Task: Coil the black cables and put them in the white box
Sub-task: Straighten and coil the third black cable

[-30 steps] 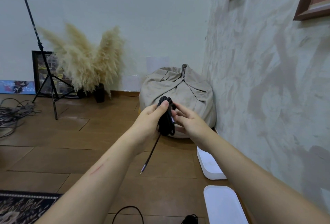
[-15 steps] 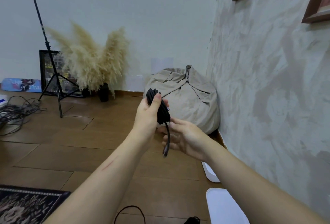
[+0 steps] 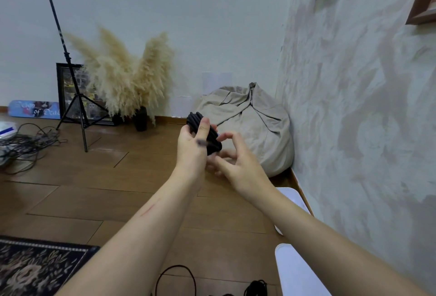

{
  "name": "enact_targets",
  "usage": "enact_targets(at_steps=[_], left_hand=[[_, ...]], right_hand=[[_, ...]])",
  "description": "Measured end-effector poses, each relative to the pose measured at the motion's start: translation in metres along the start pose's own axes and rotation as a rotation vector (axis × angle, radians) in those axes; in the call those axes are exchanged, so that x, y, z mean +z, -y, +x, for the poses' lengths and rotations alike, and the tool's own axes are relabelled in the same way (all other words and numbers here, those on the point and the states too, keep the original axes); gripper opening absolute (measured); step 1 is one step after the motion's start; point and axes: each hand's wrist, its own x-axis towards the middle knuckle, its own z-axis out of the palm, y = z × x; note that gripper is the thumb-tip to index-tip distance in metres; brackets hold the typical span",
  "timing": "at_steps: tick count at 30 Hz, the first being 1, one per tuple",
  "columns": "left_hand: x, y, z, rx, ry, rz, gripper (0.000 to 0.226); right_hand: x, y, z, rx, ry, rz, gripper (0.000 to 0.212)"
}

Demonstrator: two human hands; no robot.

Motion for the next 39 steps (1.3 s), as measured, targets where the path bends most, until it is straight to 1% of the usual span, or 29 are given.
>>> enact_targets(at_steps=[3,5,6,7,10,11,15,16,18,20,23,26,30,35,39], left_hand=[[-0.003,0.000,-0.001,-0.039,0.011,-0.024,0.029],[-0.004,0.002,-0.001,-0.051,0.031,-0.018,0.029],[-0.003,0.001,-0.002,-0.056,0.034,-0.001,0.032],[-0.003,0.002,-0.002,-0.061,0.032,0.013,0.035],[0.000,0.006,-0.002,-0.088,0.059,0.030,0.034],[0.000,0.007,-0.004,-0.094,0.072,0.040,0.033],[-0.002,0.008,-0.004,-0.120,0.115,0.094,0.038],[-0.003,0.008,-0.004,-0.138,0.131,0.091,0.038],[-0.004,0.007,-0.005,-0.174,0.174,0.061,0.035],[-0.005,0.004,-0.006,-0.203,0.205,0.014,0.032],[-0.007,-0.001,-0.007,-0.238,0.250,-0.011,0.030],[-0.010,-0.002,-0.006,-0.268,0.289,0.022,0.026],[-0.013,-0.003,-0.005,-0.310,0.289,0.049,0.031],[-0.015,-0.003,-0.003,-0.328,0.270,0.067,0.038],[-0.017,-0.003,-0.004,-0.320,0.286,0.104,0.038]], right_hand=[[-0.001,0.008,0.001,-0.046,0.013,-0.029,0.014],[-0.003,0.010,0.002,-0.007,0.018,0.006,0.005],[-0.005,0.012,0.002,0.013,0.016,0.020,0.004],[-0.007,0.013,0.003,0.009,0.002,-0.001,0.007],[-0.017,0.014,0.008,-0.097,-0.054,-0.272,0.018],[-0.019,0.016,0.009,-0.100,-0.064,-0.292,0.018],[-0.031,0.023,0.011,0.026,-0.039,-0.026,0.006],[-0.033,0.025,0.011,0.035,-0.039,0.011,0.012],[-0.035,0.027,0.010,0.059,-0.061,0.081,0.033],[-0.036,0.028,0.009,0.092,-0.106,0.107,0.038],[-0.038,0.027,0.010,0.170,-0.182,0.113,0.038],[-0.042,0.020,0.011,0.226,-0.212,0.060,0.029],[-0.044,0.013,0.013,0.281,-0.251,-0.010,0.018],[-0.040,0.016,0.013,0.371,-0.236,-0.052,0.020],[-0.038,0.019,0.008,0.413,-0.150,-0.029,0.019]])
